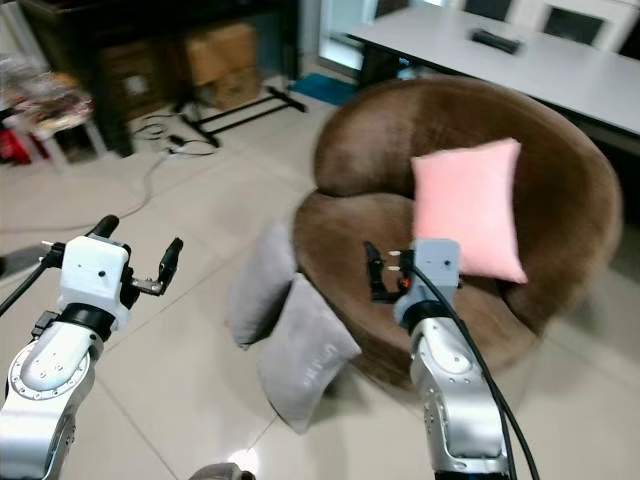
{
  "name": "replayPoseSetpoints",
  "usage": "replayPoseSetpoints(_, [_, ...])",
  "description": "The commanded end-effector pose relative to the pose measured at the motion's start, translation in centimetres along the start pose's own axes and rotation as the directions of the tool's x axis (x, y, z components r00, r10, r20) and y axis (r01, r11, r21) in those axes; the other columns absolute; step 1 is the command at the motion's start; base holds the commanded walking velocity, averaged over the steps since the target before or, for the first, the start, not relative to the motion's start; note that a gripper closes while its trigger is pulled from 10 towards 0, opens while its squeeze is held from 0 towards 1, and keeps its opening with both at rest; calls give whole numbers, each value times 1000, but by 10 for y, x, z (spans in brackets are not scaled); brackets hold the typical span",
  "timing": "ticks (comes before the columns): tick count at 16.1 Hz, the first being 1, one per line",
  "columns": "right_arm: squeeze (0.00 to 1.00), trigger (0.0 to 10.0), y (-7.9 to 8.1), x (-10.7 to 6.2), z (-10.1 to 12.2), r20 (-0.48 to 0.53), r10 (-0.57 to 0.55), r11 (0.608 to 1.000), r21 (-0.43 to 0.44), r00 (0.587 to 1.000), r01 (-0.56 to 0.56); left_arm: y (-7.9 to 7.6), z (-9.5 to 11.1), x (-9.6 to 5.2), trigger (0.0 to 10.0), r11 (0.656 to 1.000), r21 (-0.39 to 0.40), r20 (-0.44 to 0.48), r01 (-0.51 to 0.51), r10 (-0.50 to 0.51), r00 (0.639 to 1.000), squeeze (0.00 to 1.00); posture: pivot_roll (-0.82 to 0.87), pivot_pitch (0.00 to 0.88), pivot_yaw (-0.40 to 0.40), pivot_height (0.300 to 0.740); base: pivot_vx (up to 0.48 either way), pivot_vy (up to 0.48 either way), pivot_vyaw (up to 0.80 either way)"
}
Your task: Move the pillow to the sofa from floor
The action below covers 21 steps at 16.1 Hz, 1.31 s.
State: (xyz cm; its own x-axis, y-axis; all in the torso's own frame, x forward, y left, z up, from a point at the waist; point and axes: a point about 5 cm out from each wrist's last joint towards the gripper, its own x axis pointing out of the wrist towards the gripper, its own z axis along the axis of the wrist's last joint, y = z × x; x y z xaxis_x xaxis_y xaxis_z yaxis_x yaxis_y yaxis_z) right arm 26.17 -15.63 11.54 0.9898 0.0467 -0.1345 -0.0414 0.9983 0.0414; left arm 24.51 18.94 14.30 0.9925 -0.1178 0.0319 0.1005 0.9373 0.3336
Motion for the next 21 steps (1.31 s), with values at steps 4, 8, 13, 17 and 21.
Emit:
replayPoseSetpoints(4, [1000,10000,0,2,7,40,-31,999,16,999,30,2,0,0,10000,1000,-2,-2,2,-2,1000,0,95,0,-24,740,287,0,400])
replayPoseSetpoints(8, [1000,10000,-2,1,8,44,-47,999,29,998,46,2,0,0,10000,1000,-2,-2,4,-4,1000,0,95,0,-23,740,292,0,0])
replayPoseSetpoints(13, [0,10000,-8,2,5,20,-82,996,32,996,81,3,0,0,10000,1000,-2,-4,5,-5,1000,0,93,0,-22,740,293,0,-480])
replayPoseSetpoints(17, [0,10000,-4,1,5,19,-50,999,20,999,49,3,0,0,10000,1000,4,-4,3,-3,1000,0,91,0,-20,740,282,0,-200])
replayPoseSetpoints(21, [0,10000,0,-1,4,19,-9,998,60,1000,8,4,0,1,10000,999,15,-6,-38,39,999,0,88,0,-21,721,0,0,0])
